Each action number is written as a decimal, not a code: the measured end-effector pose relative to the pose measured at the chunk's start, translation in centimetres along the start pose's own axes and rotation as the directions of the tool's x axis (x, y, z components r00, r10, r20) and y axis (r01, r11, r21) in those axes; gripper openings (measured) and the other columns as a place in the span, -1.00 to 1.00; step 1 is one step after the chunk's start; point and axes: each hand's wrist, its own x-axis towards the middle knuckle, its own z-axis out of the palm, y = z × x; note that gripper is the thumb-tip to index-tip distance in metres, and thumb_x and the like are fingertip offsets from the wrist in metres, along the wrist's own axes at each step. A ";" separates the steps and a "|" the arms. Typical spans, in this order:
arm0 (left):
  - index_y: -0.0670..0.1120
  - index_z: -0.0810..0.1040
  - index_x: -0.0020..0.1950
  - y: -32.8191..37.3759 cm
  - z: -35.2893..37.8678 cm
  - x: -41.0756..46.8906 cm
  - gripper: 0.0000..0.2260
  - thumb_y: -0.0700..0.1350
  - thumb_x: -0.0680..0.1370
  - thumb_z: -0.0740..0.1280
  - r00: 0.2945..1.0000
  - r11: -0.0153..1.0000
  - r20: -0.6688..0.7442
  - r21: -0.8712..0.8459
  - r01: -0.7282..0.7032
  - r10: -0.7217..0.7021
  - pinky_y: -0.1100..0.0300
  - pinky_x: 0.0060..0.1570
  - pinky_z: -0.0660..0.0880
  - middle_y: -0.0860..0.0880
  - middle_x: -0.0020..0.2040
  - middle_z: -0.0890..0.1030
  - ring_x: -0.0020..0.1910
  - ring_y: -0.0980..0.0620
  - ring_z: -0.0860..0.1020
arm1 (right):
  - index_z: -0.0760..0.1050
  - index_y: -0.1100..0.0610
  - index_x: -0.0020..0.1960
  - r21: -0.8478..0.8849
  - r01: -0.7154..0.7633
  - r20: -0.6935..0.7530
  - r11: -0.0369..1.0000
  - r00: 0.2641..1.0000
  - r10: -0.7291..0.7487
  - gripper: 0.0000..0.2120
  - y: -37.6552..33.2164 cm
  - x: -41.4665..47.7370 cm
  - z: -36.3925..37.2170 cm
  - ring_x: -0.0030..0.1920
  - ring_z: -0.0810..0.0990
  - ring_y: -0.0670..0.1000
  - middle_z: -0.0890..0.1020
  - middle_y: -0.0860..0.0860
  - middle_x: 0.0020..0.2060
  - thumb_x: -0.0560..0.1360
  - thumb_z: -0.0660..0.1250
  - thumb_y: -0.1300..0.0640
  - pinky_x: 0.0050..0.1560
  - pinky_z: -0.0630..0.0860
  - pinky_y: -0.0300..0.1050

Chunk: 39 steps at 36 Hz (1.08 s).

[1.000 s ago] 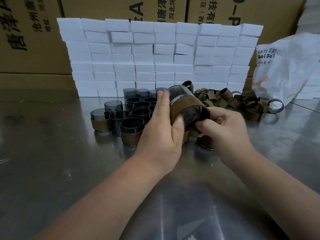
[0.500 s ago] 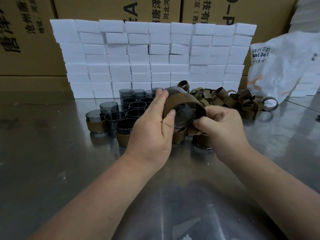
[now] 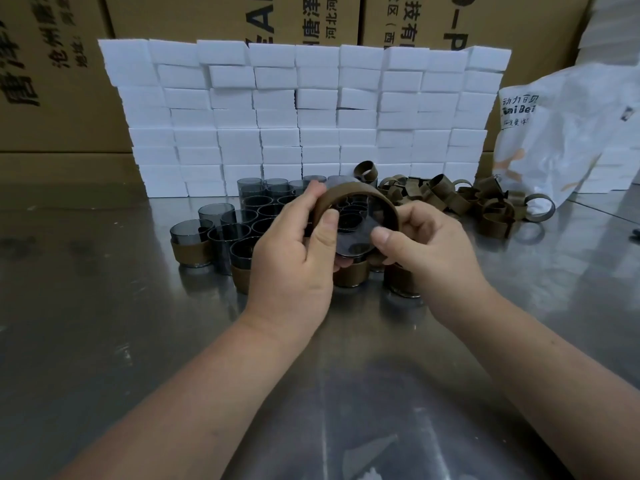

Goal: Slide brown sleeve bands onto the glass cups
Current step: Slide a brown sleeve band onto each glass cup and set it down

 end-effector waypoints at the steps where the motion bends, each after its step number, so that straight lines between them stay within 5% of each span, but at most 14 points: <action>1: 0.10 0.40 0.28 0.0 0.0 0.0 -0.65 0.07 0.50 0.15 1.000 1.000 -0.004 -0.018 0.006 -0.006 0.28 -0.21 0.56 -0.06 0.19 0.55 0.04 -0.03 0.59 | 0.50 0.01 -0.13 -0.008 -0.013 0.024 1.000 1.000 0.014 -0.74 0.0 0.0 0.0 -0.29 0.60 -0.22 0.63 -0.17 -0.37 0.22 0.43 -0.02 -0.28 0.50 -0.35; 4: 0.08 0.40 0.27 0.1 0.2 -0.1 -0.66 0.06 0.50 0.15 1.000 0.997 0.000 -0.071 0.015 -0.015 0.35 -0.26 0.53 -0.06 0.21 0.52 0.04 0.00 0.59 | 0.50 -0.08 0.05 -0.056 -0.073 0.130 0.996 0.988 0.079 -0.50 0.1 0.1 -0.2 0.01 0.62 -0.13 0.65 -0.25 -0.12 0.18 0.36 -0.28 -0.01 0.59 -0.12; 7: 0.09 0.40 0.25 0.1 0.3 -0.5 -0.67 0.07 0.51 0.12 0.999 0.992 0.046 -0.122 0.032 -0.027 0.36 -0.27 0.51 -0.01 0.16 0.54 -0.01 0.06 0.60 | 0.50 -0.07 0.12 -0.053 -0.111 0.196 0.992 0.973 0.119 -0.23 -0.2 -0.1 -0.1 0.11 0.60 -0.01 0.65 -0.09 0.02 0.07 0.34 -0.51 0.14 0.54 0.12; 13: 0.09 0.39 0.18 0.0 0.5 -0.7 -0.71 0.09 0.53 0.03 0.996 0.981 0.052 -0.177 0.078 -0.070 0.33 -0.31 0.51 0.06 0.04 0.57 -0.04 0.10 0.60 | 0.41 0.12 0.26 -0.019 -0.124 0.199 0.992 0.972 0.125 0.04 -0.6 -0.4 0.2 0.09 0.62 0.08 0.64 0.05 0.05 -0.03 0.37 -0.53 0.13 0.49 0.27; 16: 0.02 0.36 0.29 0.0 0.4 -0.5 -0.58 0.13 0.50 0.02 0.989 0.964 0.079 -0.223 0.143 -0.128 0.14 -0.09 0.57 0.03 0.14 0.55 0.10 0.09 0.56 | 0.40 0.12 0.23 -0.002 -0.126 0.208 0.992 0.970 0.123 0.03 -0.4 -0.4 0.3 0.11 0.60 0.10 0.61 0.08 0.07 -0.04 0.39 -0.51 0.15 0.50 0.23; 19: -0.03 0.35 0.36 0.1 0.5 -0.4 -0.47 0.16 0.46 0.01 0.973 0.932 0.093 -0.279 0.231 -0.213 -0.09 0.22 0.43 -0.02 0.19 0.56 0.19 0.04 0.52 | 0.41 0.01 0.17 0.018 -0.114 0.222 0.993 0.969 0.107 -0.10 -0.3 -0.3 0.3 0.12 0.59 0.00 0.62 -0.02 0.05 -0.01 0.40 -0.50 0.14 0.53 -0.02; 23: 0.06 0.48 0.16 0.2 0.5 -0.3 -0.59 0.15 0.48 -0.01 0.975 0.931 0.115 -0.296 0.215 -0.188 0.28 -0.16 0.50 0.05 -0.03 0.65 -0.03 0.09 0.60 | 0.38 0.04 0.27 0.011 -0.105 0.257 0.994 0.961 0.099 -0.09 -0.3 -0.3 0.3 0.22 0.53 0.00 0.56 0.02 0.18 0.08 0.41 -0.46 0.25 0.44 -0.03; 39: 0.15 0.48 -0.01 0.1 0.6 -0.2 -0.71 0.12 0.47 0.00 0.982 0.959 0.030 -0.208 0.191 -0.189 0.29 -0.33 0.51 0.12 -0.16 0.63 -0.14 0.14 0.62 | 0.38 0.11 0.33 0.015 -0.109 0.296 0.994 0.950 0.100 -0.12 -0.6 -0.4 0.0 0.27 0.49 0.08 0.55 0.10 0.22 0.18 0.40 -0.39 0.35 0.33 0.16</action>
